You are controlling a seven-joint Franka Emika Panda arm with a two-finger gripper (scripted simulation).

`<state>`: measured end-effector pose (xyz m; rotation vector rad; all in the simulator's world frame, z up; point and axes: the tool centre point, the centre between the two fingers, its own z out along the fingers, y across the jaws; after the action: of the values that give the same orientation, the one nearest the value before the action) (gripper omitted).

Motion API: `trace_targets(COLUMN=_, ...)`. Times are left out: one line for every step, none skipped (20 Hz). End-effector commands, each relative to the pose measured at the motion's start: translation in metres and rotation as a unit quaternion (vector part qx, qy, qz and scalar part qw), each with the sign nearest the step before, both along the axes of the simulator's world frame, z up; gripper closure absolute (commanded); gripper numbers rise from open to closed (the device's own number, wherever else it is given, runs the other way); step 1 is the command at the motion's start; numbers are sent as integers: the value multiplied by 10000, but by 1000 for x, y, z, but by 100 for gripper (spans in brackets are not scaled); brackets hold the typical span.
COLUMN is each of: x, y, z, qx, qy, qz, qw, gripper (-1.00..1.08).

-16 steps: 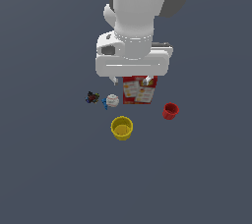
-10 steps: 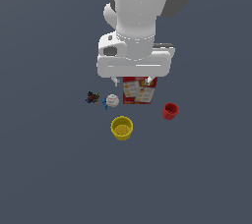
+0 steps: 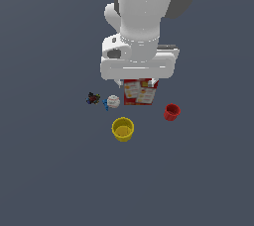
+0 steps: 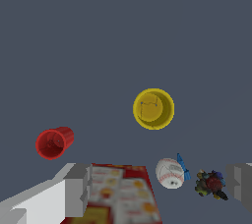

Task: Pick up a designated object from a clutter of objects.

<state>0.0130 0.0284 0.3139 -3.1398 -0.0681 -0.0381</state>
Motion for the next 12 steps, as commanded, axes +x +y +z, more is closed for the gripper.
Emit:
trace_targets(x=-1, y=-4, z=-5, qx=11, qy=6, qz=-116, qw=9999, gripper=-92)
trace_targets(x=-1, y=-7, z=-7, qx=18, qy=8, qz=-186, qw=9998, gripper=-92)
trace_targets(x=-1, y=-9, z=-10, qx=25, qy=10, qz=-267, qw=9996, gripper=-92)
trace_targets(x=-2, y=-12, z=-14, qx=33, qy=13, qz=-357, qw=9994, gripper=-92)
trace_targets(x=-3, y=-16, z=-17, qx=41, qy=15, qz=-457, qw=9989, gripper=-92)
trace_targets(x=-3, y=-20, z=-21, qx=51, qy=18, qz=-567, qw=9984, gripper=-92)
trace_targets(x=-4, y=-24, z=-26, qx=61, qy=22, qz=-688, qw=9976, gripper=-92)
trace_targets(x=-5, y=-28, z=-30, qx=71, qy=25, qz=-818, qw=9966, gripper=-92)
trace_targets(x=-7, y=-33, z=-36, qx=82, qy=29, qz=-960, qw=9953, gripper=-92)
trace_targets(x=-8, y=-38, z=-41, qx=93, qy=33, qz=-1111, qw=9938, gripper=-92)
trace_targets(x=-10, y=-43, z=-47, qx=105, qy=38, qz=-1274, qw=9918, gripper=-92)
trace_targets(x=-12, y=-49, z=-53, qx=116, qy=43, qz=-1447, qw=9894, gripper=-92)
